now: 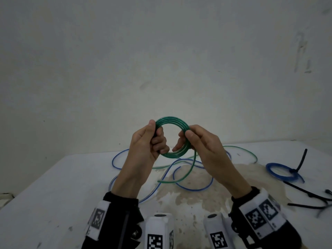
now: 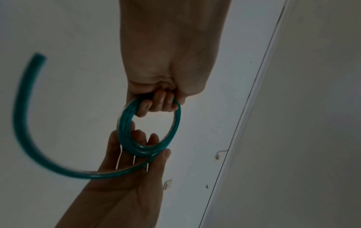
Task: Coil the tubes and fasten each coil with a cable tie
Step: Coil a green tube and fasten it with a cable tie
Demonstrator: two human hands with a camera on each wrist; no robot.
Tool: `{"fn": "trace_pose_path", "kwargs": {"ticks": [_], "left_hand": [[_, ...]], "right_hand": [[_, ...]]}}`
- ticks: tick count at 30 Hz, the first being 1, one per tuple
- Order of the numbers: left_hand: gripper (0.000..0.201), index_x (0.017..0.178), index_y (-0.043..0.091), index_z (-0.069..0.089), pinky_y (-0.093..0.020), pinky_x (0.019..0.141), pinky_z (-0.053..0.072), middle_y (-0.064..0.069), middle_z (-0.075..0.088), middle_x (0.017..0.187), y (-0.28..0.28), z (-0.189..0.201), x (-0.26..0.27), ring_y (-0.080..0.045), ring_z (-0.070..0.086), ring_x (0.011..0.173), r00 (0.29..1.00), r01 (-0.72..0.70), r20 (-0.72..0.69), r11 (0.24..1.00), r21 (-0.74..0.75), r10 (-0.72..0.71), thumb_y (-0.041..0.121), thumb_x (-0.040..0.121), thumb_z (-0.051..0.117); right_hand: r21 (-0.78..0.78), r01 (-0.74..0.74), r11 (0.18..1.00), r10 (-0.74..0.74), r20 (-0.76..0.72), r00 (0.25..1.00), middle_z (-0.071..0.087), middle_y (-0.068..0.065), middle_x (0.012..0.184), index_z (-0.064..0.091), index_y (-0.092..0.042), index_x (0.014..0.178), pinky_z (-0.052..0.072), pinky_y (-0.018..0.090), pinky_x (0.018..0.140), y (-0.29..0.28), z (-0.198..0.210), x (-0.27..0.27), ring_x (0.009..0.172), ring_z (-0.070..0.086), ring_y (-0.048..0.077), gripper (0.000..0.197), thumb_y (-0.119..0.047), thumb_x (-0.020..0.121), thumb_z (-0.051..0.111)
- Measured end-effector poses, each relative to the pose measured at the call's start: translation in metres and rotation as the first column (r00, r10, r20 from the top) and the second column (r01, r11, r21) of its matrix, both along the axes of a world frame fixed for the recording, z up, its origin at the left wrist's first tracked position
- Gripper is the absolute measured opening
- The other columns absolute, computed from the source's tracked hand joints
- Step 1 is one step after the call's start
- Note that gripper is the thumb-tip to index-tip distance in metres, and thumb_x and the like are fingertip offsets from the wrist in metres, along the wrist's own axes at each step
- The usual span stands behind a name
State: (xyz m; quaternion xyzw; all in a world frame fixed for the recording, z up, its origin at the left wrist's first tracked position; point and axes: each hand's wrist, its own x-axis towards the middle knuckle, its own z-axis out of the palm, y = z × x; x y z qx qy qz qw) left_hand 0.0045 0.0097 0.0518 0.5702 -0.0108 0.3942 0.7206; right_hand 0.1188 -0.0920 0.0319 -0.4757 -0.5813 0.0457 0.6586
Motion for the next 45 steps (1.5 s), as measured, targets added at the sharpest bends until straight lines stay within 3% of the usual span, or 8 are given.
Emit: {"fn": "trace_pose_path", "kwargs": {"ticks": [8, 11, 18, 22, 30, 36, 41, 45], "left_hand": [[0.034, 0.066, 0.010, 0.047, -0.027, 0.061, 0.046, -0.001, 0.041, 0.055, 0.002, -0.004, -0.006, -0.015, 0.047, 0.054, 0.959, 0.264, -0.091, 0.963, -0.058, -0.268, 0.029, 0.092, 0.036], [0.036, 0.065, 0.008, 0.060, -0.029, 0.071, 0.051, -0.010, 0.056, 0.060, 0.006, -0.006, -0.013, -0.024, 0.059, 0.069, 0.937, 0.296, -0.214, 0.953, 0.062, -0.277, 0.024, 0.087, 0.038], [0.041, 0.073, 0.005, 0.054, -0.032, 0.067, 0.049, -0.001, 0.035, 0.053, -0.007, -0.007, -0.003, -0.015, 0.037, 0.044, 0.894, 0.290, -0.393, 0.948, 0.134, -0.218, 0.040, 0.088, 0.041], [0.036, 0.060, 0.015, 0.032, -0.023, 0.047, 0.036, 0.004, 0.017, 0.054, -0.018, -0.005, 0.002, -0.010, 0.018, 0.042, 0.960, 0.181, -0.233, 0.980, 0.082, -0.158, 0.037, 0.087, 0.044], [0.039, 0.060, 0.017, 0.026, -0.022, 0.043, 0.024, 0.007, 0.018, 0.047, -0.015, -0.004, 0.007, -0.007, 0.016, 0.038, 0.997, 0.010, 0.080, 0.994, -0.105, -0.002, 0.032, 0.094, 0.038], [0.040, 0.058, 0.016, 0.031, -0.022, 0.048, 0.037, 0.005, 0.024, 0.047, -0.015, -0.008, 0.008, -0.009, 0.023, 0.040, 0.988, 0.119, 0.118, 0.982, -0.144, -0.102, 0.034, 0.093, 0.038], [0.042, 0.055, 0.012, 0.046, -0.036, 0.068, 0.042, -0.004, 0.039, 0.049, -0.004, -0.009, 0.000, -0.019, 0.040, 0.048, 0.964, 0.264, -0.016, 0.961, -0.082, -0.266, 0.033, 0.090, 0.035], [0.053, 0.079, 0.000, 0.058, -0.035, 0.066, 0.053, -0.010, 0.053, 0.055, 0.003, -0.008, -0.003, -0.020, 0.049, 0.046, 0.936, 0.316, -0.154, 0.948, -0.036, -0.317, 0.044, 0.090, 0.031]], "right_hand": [[-0.110, -0.079, 0.991, 0.077, -0.023, 0.997, 0.068, 0.009, 0.066, 0.061, 0.003, 0.081, 0.055, 0.024, 0.065, -0.022, 0.015, 0.010, 0.064, 0.069, 0.021, 0.018, 0.001, 0.091, 0.046], [-0.200, -0.059, 0.978, 0.070, 0.047, 0.996, 0.066, 0.012, 0.064, 0.058, 0.006, 0.080, 0.058, 0.035, 0.067, -0.029, 0.018, 0.017, 0.063, 0.069, 0.029, 0.019, 0.000, 0.093, 0.044], [-0.386, 0.117, 0.915, 0.001, 0.292, 0.957, 0.066, 0.011, 0.064, 0.057, 0.002, 0.078, 0.052, 0.052, 0.066, -0.034, 0.021, 0.022, 0.064, 0.064, 0.038, 0.022, -0.006, 0.095, 0.045], [-0.311, -0.107, 0.944, 0.089, -0.073, 0.993, 0.061, 0.012, 0.060, 0.058, 0.001, 0.081, 0.053, 0.026, 0.060, -0.029, 0.016, 0.016, 0.061, 0.065, 0.030, 0.023, -0.015, 0.092, 0.046], [-0.082, -0.508, 0.857, 0.394, -0.531, 0.750, 0.054, 0.006, 0.065, 0.061, -0.002, 0.091, 0.050, 0.026, 0.071, -0.009, 0.005, 0.000, 0.070, 0.057, 0.019, 0.039, -0.029, 0.092, 0.033], [0.074, -0.608, 0.791, 0.515, -0.616, 0.596, 0.041, -0.003, 0.058, 0.064, -0.008, 0.084, 0.046, 0.023, 0.069, -0.007, 0.003, 0.004, 0.065, 0.045, 0.015, 0.032, -0.022, 0.092, 0.037], [-0.042, -0.587, 0.809, 0.461, -0.576, 0.675, 0.037, -0.005, 0.057, 0.057, -0.006, 0.084, 0.043, 0.021, 0.064, -0.018, 0.012, 0.012, 0.062, 0.040, 0.014, 0.023, -0.022, 0.089, 0.041], [-0.174, -0.601, 0.780, 0.429, -0.551, 0.716, 0.041, -0.006, 0.054, 0.054, -0.002, 0.085, 0.040, 0.021, 0.061, -0.023, 0.014, 0.015, 0.059, 0.036, 0.013, 0.021, -0.019, 0.086, 0.041]]}}
